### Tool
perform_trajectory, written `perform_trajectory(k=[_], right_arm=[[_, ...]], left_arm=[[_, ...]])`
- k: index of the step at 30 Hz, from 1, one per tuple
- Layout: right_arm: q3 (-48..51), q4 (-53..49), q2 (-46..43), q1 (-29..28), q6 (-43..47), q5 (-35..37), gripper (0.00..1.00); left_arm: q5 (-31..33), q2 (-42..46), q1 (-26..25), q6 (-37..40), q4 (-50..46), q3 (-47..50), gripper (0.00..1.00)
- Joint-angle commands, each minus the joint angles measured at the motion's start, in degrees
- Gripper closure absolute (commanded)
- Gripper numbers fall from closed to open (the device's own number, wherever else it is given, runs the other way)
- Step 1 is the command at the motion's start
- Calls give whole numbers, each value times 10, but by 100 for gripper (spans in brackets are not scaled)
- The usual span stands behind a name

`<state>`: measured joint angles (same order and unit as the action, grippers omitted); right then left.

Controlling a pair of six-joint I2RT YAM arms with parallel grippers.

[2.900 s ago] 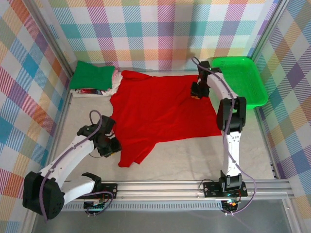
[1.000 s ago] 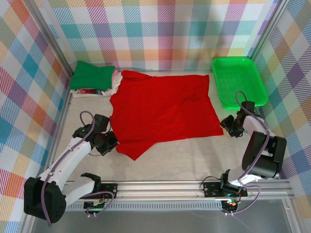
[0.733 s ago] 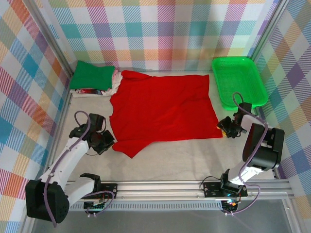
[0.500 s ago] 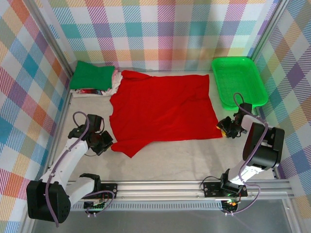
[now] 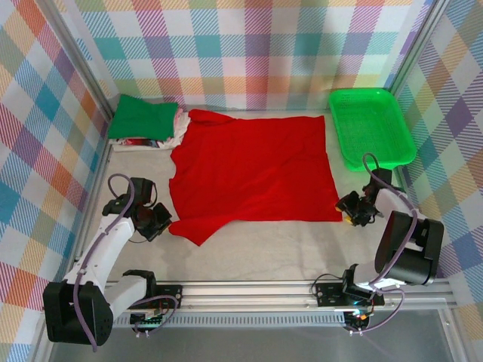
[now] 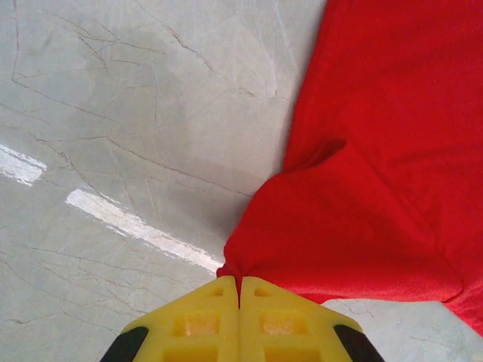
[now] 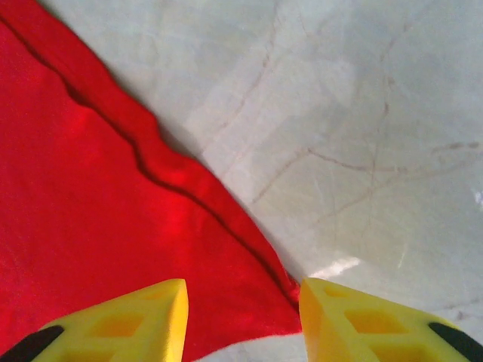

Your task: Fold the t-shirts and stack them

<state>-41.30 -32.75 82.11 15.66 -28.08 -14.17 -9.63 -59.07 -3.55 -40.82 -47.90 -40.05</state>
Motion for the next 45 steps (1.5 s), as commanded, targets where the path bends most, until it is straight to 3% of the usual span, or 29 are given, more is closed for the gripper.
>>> perform_trajectory(k=[1,9,16,20,29,36,42,45], right_arm=[[19,-23,-3,-5,6,-10,58],[18,12,14,-15,5,-22,67],[18,16,16,-30,0,-26,91],[24,-6,-26,-31,5,-12,100],[48,-72,-163,-30,1,-35,100],[52,-100,-253,-32,-18,-59,100],[11,-103,-258,-32,-21,-33,100],[-3,-75,-215,-32,-20,-34,100]], left_arm=[[-4,8,9,11,-9,6,100],[-7,23,9,9,-5,21,100],[0,66,10,-2,-30,23,100],[-15,101,11,-28,-50,26,100],[-83,219,11,-105,-100,33,100],[-62,282,12,-96,-168,-26,100],[-73,180,11,-53,-87,-82,100],[-62,102,13,-15,-46,-125,100]])
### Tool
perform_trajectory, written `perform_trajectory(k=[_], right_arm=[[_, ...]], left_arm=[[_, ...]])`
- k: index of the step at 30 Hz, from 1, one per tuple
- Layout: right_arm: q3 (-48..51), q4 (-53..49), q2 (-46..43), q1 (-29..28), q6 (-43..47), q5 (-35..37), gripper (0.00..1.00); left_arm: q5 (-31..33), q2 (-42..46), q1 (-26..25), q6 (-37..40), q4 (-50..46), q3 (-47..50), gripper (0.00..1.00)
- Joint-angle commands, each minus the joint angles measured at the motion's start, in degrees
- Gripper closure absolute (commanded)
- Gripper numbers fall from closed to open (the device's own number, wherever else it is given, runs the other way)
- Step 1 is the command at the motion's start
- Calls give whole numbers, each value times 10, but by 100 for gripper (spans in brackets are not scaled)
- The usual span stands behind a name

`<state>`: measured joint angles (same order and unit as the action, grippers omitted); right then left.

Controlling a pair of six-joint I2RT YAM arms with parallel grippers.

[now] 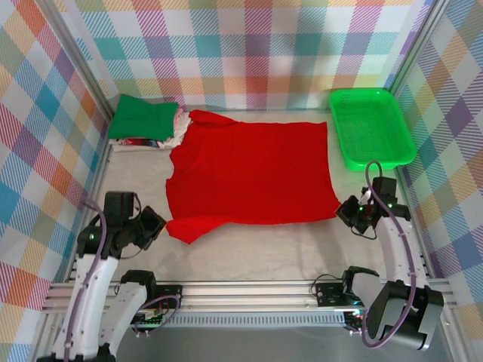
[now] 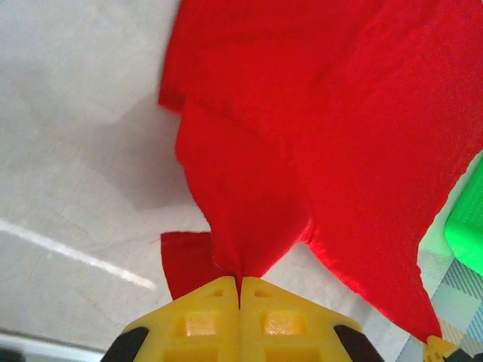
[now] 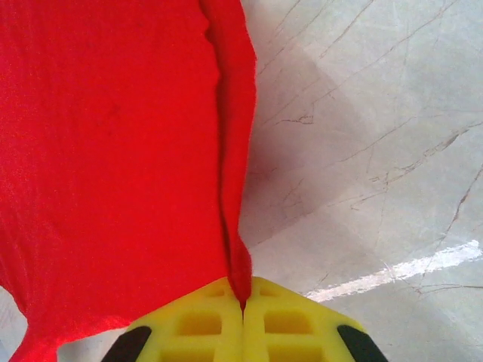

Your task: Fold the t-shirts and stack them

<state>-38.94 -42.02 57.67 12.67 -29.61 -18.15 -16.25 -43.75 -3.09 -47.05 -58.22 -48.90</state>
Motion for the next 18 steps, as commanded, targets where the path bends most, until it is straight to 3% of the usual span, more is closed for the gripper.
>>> perform_trajectory(k=[1,10,18], right_arm=[[-29,29,46,-2,-5,5,100],[-107,48,160,-2,22,44,100],[-147,51,231,-6,33,34,100]], left_arm=[[8,-74,9,57,67,-47,100],[4,-242,34,145,120,-149,100],[10,-353,36,212,96,-264,100]])
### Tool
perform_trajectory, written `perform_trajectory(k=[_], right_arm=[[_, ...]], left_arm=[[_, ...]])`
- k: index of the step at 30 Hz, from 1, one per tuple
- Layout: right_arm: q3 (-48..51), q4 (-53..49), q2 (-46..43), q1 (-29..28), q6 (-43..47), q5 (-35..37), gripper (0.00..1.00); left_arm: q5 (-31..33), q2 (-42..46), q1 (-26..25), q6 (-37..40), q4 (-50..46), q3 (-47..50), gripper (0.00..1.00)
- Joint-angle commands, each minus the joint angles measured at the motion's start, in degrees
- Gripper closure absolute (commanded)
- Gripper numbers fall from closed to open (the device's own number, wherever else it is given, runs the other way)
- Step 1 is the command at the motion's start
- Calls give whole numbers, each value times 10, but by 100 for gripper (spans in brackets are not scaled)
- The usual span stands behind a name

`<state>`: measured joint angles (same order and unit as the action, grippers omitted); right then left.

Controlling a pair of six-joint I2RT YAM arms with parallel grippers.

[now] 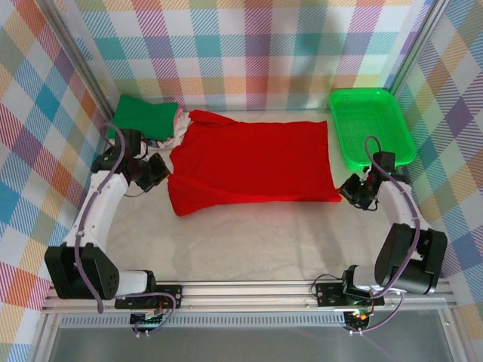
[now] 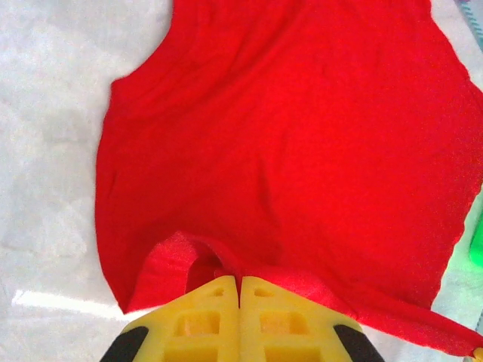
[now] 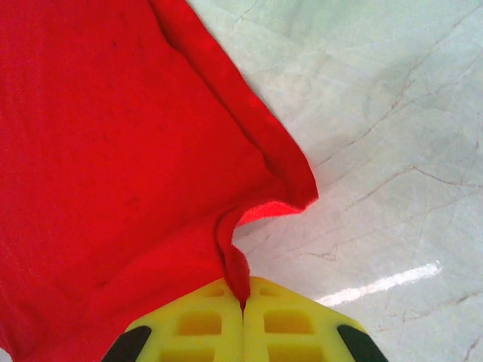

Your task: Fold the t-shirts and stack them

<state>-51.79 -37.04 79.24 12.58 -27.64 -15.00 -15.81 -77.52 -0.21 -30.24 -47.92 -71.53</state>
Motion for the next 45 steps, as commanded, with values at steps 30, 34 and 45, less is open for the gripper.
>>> perform_trajectory(k=[30,34,45], right_arm=[[-151,3,165,-55,14,31,100],[-167,8,179,-62,5,31,100],[-263,9,248,-78,-20,59,89]], left_arm=[[41,-223,8,114,-40,-203,100],[54,-239,8,110,-36,-208,100],[74,-352,8,105,-47,-343,97]])
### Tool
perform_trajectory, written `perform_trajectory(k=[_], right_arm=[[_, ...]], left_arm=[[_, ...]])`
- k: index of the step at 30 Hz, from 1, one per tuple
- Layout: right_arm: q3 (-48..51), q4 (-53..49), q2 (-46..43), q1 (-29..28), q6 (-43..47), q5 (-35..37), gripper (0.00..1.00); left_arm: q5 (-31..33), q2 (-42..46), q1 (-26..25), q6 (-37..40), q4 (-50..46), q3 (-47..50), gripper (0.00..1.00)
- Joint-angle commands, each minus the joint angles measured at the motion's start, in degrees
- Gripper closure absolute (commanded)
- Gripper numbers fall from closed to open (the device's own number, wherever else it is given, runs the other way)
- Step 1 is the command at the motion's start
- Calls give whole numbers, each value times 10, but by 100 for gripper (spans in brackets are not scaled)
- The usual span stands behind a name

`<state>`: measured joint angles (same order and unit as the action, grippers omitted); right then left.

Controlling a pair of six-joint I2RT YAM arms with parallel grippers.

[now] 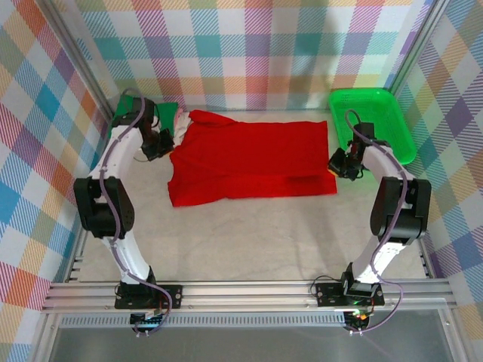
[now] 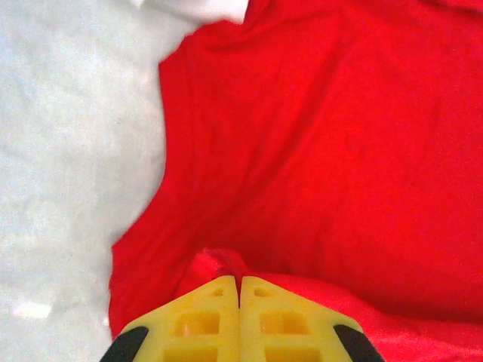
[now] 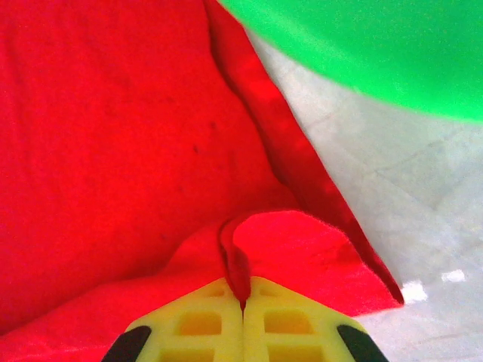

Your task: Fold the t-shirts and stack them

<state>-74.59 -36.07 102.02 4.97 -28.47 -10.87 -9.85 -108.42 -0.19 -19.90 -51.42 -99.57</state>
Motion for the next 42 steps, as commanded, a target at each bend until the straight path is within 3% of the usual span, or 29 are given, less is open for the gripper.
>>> perform_trajectory(k=[1,5,7,10,16,20,23,36,42], right_arm=[[-49,-1,28,-2,-15,23,84],[-121,-34,44,-5,-11,37,77],[-132,-42,27,-10,-4,53,71],[-113,-40,-22,-27,16,57,69],[58,44,-134,-68,14,18,68],[116,64,-119,-92,16,28,76],[108,57,-81,-92,19,38,87],[17,27,55,-84,16,123,85],[85,10,45,-85,18,128,87]], left_arm=[[12,-64,8,2,-19,-94,86],[4,-125,4,-1,-48,-226,48],[11,-105,-4,-2,-34,-229,40],[26,-37,-20,-4,-12,-162,40],[50,152,-49,-35,89,162,40],[41,201,-58,-50,132,299,44],[18,184,-58,-56,149,338,47],[23,74,-57,-61,218,346,53],[26,53,-45,-65,205,373,54]])
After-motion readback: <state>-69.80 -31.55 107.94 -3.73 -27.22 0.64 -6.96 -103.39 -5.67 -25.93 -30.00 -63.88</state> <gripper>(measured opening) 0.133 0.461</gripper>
